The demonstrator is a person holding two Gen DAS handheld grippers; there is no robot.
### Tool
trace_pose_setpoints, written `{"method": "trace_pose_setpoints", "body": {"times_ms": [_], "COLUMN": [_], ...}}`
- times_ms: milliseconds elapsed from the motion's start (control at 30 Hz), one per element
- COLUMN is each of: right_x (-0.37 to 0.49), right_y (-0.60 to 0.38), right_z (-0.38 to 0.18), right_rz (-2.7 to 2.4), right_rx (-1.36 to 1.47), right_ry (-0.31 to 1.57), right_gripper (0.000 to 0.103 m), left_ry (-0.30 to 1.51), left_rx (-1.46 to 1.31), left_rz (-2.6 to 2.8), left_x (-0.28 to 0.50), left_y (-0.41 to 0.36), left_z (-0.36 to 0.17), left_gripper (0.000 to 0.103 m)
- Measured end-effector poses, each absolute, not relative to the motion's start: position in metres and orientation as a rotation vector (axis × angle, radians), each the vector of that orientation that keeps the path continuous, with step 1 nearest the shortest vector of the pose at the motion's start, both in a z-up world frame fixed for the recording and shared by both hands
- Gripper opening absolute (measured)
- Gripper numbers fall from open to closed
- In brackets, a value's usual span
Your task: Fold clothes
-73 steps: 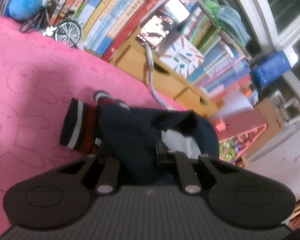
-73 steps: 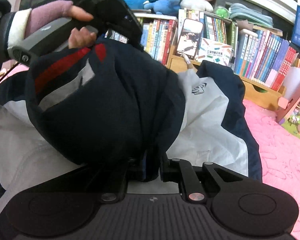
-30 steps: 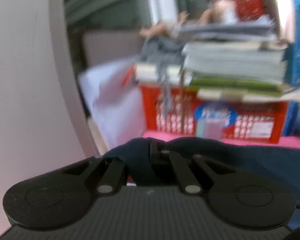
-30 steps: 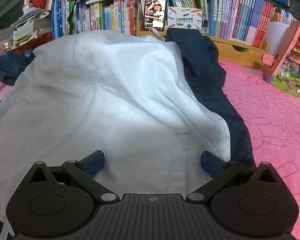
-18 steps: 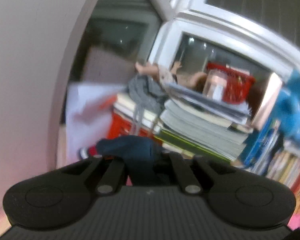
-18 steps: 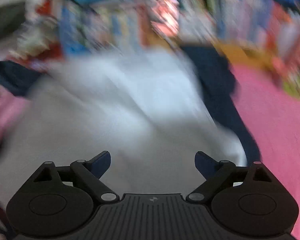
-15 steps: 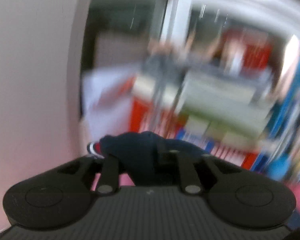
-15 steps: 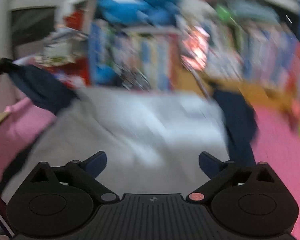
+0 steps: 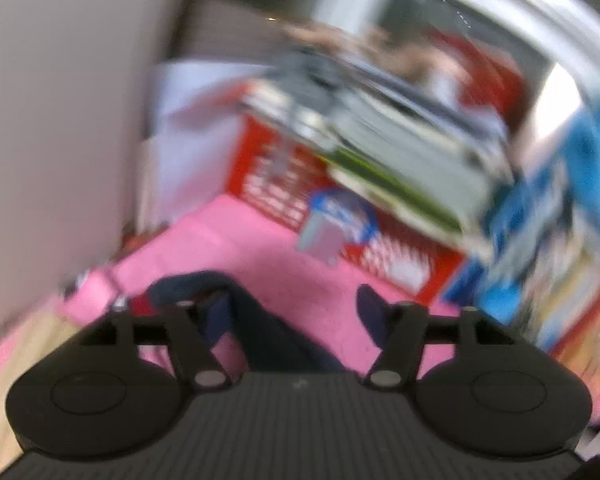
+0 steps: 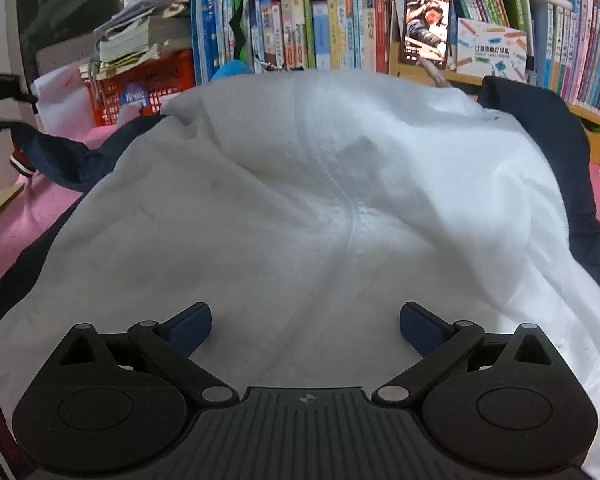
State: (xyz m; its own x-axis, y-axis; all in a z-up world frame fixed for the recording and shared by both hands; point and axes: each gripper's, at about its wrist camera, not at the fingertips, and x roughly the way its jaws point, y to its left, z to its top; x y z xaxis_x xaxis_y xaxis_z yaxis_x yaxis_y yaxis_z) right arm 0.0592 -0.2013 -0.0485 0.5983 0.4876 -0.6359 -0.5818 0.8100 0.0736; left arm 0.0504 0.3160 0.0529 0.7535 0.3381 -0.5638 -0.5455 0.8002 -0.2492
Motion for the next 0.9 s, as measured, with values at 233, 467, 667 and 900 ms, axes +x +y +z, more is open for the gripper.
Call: {"method": "trace_pose_setpoints", "body": {"times_ms": [233,467,667,900], "right_x": [0.053,0.054,0.055,0.055], "right_y": [-0.196,-0.196,-0.195,-0.195], "right_z": [-0.048,-0.048,-0.048,-0.048], "right_rz": [0.611,0.612,0.611,0.609], "right_rx": [-0.176,-0.174,-0.176,-0.18], "right_ry": [0.691,0.695,0.695,0.696], "right_gripper": [0.103,0.103,0.103,0.103], "left_ry": [0.428,0.211,0.089,0.287], "left_rx": [-0.065,-0.037,-0.265,-0.128], "left_rz": [0.618,0.545,-0.082,-0.063], "left_x": [0.103,0.047,-0.006,0.026], "left_y": [0.228,0.228,0.207,0.124], "left_z": [0.061,0.079,0.108,0.098], "left_gripper": [0.069,0.039,0.023,0.063]}}
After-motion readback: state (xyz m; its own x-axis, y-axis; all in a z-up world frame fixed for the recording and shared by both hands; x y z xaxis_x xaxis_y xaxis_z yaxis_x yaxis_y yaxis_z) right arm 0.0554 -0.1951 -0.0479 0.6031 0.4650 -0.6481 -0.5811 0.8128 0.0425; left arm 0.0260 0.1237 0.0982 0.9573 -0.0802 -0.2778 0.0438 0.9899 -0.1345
